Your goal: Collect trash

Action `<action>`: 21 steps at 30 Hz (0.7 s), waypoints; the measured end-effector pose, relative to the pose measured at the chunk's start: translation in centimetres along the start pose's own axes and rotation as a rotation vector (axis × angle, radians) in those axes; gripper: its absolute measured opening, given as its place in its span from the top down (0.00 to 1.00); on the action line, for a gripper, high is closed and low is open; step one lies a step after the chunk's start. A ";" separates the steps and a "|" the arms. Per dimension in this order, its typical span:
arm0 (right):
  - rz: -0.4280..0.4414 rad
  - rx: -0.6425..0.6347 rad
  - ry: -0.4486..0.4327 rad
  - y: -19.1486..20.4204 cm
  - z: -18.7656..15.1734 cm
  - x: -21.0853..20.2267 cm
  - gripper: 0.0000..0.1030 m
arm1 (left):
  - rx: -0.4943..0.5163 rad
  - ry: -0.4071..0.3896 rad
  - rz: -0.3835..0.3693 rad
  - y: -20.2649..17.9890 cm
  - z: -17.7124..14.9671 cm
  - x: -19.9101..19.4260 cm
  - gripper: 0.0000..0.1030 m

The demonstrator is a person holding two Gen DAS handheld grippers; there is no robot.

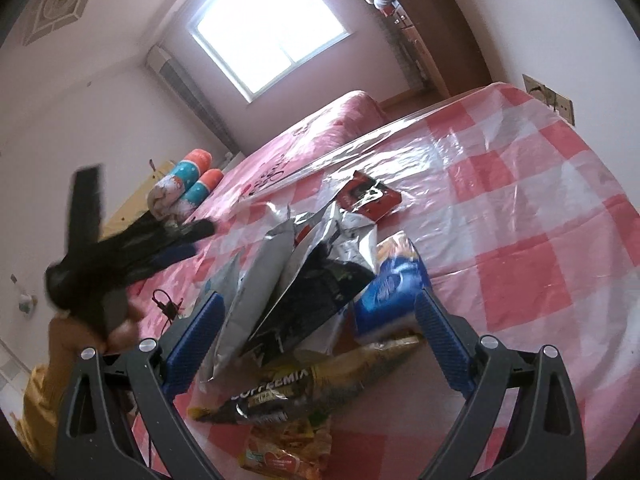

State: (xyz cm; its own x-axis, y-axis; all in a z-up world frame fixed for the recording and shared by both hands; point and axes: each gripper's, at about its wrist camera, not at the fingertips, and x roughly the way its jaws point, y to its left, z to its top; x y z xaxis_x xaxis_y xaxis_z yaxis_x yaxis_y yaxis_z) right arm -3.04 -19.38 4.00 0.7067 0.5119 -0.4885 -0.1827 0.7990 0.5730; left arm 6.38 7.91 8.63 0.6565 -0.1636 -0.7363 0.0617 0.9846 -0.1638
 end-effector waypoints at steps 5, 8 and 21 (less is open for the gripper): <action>0.008 -0.007 0.000 0.0 0.1 -0.2 0.08 | 0.021 0.051 0.012 0.5 -3.7 -2.3 0.27; 0.018 -0.008 -0.007 -0.1 0.1 -0.4 0.08 | 0.013 0.087 0.012 0.7 -5.9 -2.3 0.26; 0.108 -0.015 -0.022 -0.2 1.1 -0.2 0.19 | 0.028 0.059 0.001 0.1 -7.4 -0.4 0.19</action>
State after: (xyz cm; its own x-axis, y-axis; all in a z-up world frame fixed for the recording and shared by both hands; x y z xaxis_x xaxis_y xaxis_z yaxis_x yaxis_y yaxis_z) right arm -2.43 -19.98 4.69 0.6968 0.5888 -0.4096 -0.2689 0.7439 0.6118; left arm 0.60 7.65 4.06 0.6108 -0.1651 -0.7744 0.0826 0.9860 -0.1451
